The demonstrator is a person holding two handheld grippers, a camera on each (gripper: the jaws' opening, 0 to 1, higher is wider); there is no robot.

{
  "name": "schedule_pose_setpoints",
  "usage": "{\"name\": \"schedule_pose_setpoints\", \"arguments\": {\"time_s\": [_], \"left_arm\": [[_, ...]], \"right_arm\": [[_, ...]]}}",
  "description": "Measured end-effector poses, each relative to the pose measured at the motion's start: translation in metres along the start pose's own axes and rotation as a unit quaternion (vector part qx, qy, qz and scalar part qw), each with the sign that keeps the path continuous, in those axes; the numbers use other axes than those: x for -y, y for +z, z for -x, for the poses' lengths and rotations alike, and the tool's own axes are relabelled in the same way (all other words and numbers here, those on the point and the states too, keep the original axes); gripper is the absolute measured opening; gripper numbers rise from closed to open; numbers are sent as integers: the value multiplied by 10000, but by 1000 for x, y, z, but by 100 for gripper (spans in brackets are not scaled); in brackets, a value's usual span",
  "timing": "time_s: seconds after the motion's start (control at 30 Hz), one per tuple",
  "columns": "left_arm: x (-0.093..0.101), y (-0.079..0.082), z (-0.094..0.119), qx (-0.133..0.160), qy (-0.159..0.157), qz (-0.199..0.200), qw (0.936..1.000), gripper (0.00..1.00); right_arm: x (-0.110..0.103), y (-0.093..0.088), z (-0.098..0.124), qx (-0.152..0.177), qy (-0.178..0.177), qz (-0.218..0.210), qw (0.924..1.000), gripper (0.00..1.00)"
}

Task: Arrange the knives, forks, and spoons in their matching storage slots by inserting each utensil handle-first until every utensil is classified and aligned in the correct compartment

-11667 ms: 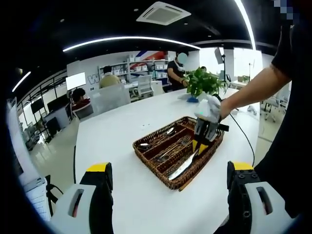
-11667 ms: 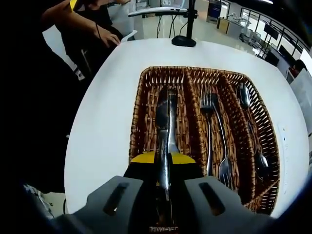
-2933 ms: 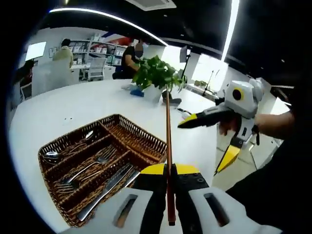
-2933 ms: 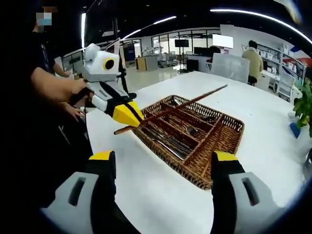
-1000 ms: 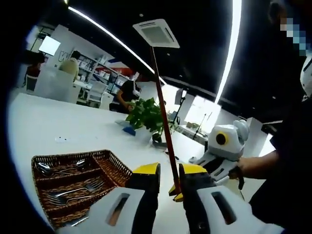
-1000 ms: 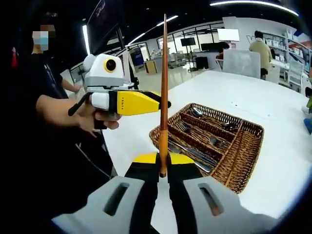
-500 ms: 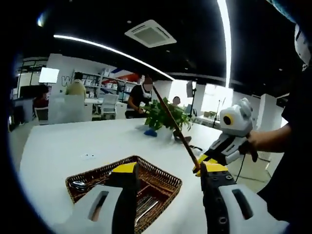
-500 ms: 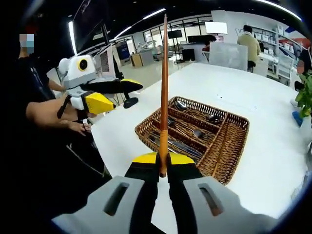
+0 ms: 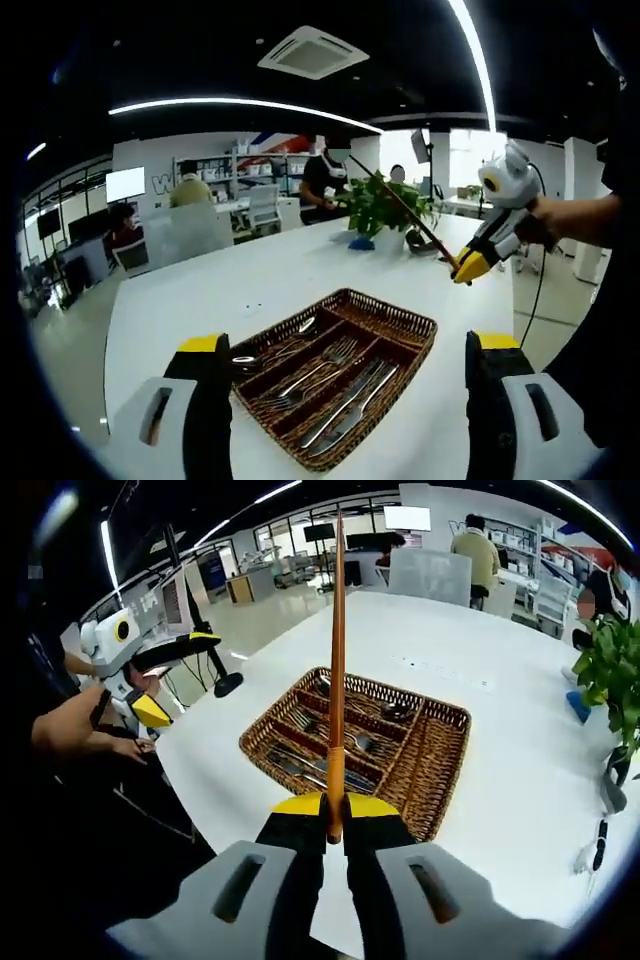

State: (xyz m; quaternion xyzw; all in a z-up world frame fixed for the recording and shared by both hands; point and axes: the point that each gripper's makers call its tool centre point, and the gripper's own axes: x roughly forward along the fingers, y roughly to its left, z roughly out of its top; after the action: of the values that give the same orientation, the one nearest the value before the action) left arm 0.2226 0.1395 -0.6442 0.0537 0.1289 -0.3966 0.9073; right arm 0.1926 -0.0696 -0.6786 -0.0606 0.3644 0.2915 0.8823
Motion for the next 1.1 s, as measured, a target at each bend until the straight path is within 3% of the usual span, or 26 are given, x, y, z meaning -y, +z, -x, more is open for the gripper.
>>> {"name": "schedule_pose_setpoints", "arguments": {"time_s": [0.3, 0.63, 1.1], "left_arm": [[-26, -9, 28, -64, 343, -34, 9994, 99], [-26, -11, 36, 40, 397, 130, 9991, 99], [-37, -12, 43, 41, 491, 80, 9988, 99]], "right_arm": [[19, 0, 3, -279, -247, -327, 9988, 4], [49, 1, 3, -600, -587, -787, 9934, 4], [68, 6, -12, -929, -810, -919, 9881, 4]]}}
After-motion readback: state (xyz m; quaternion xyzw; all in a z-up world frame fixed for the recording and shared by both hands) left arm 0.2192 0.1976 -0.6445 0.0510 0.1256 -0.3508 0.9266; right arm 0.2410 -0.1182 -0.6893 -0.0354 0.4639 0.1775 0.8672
